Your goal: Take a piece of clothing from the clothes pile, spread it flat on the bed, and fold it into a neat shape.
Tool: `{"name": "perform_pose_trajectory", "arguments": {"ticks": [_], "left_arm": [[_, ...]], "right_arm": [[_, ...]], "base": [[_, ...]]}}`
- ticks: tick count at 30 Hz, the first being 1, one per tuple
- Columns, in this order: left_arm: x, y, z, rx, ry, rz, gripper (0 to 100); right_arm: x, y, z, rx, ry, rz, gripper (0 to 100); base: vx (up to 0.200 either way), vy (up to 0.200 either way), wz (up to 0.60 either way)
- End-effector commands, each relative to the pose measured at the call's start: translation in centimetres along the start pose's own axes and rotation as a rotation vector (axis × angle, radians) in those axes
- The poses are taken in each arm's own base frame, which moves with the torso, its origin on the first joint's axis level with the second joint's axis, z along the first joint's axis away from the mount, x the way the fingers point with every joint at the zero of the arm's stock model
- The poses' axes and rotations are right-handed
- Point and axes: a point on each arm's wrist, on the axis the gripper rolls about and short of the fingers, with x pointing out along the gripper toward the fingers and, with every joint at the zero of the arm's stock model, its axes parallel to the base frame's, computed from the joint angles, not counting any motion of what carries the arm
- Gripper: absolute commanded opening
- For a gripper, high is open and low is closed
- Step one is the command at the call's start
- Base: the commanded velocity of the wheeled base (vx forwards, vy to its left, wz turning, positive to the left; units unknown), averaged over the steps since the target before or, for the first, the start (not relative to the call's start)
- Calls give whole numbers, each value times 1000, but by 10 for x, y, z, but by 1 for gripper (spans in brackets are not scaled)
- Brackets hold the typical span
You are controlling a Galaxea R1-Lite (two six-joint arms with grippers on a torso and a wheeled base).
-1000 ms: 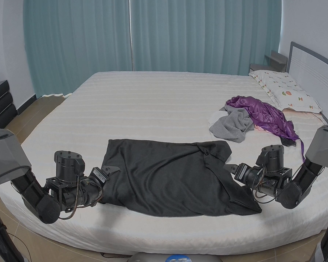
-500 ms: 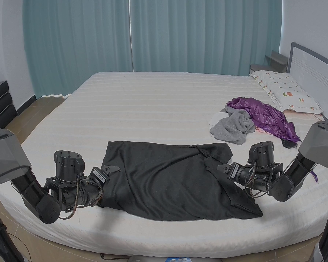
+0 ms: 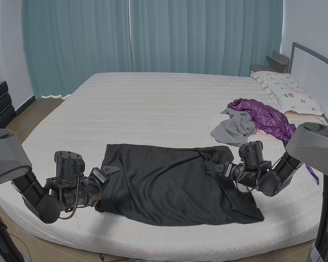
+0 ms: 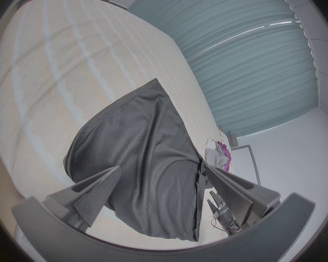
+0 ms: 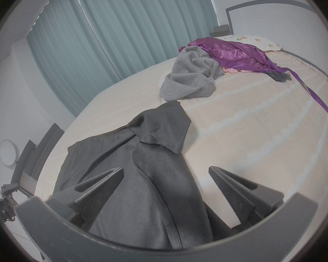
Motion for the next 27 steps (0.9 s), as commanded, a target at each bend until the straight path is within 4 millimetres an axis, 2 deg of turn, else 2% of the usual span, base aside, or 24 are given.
{"name": "perform_pose_trajectory", "arguments": {"ticks": [1,16,17,22,27], "left_arm": [[1,1,0,-1,1,3,100],[1,1,0,0,-1,4,100],[1,1,0,-1,-1,4,100],[2,1,0,0,0,5,100],[2,2,0,0,1,8,100]], "right_arm": [[19,2,-4,-10,19,-11,100],[47,23,-7,-95,55,-16,100],[55,23,-10,-121,65,-37,100],[63,21,-6,-128,53,-55,100],[72,0,4,-111,58,-111,100]], "base": [[0,0,0],[0,0,0],[0,0,0],[0,0,0],[0,0,0]]}}
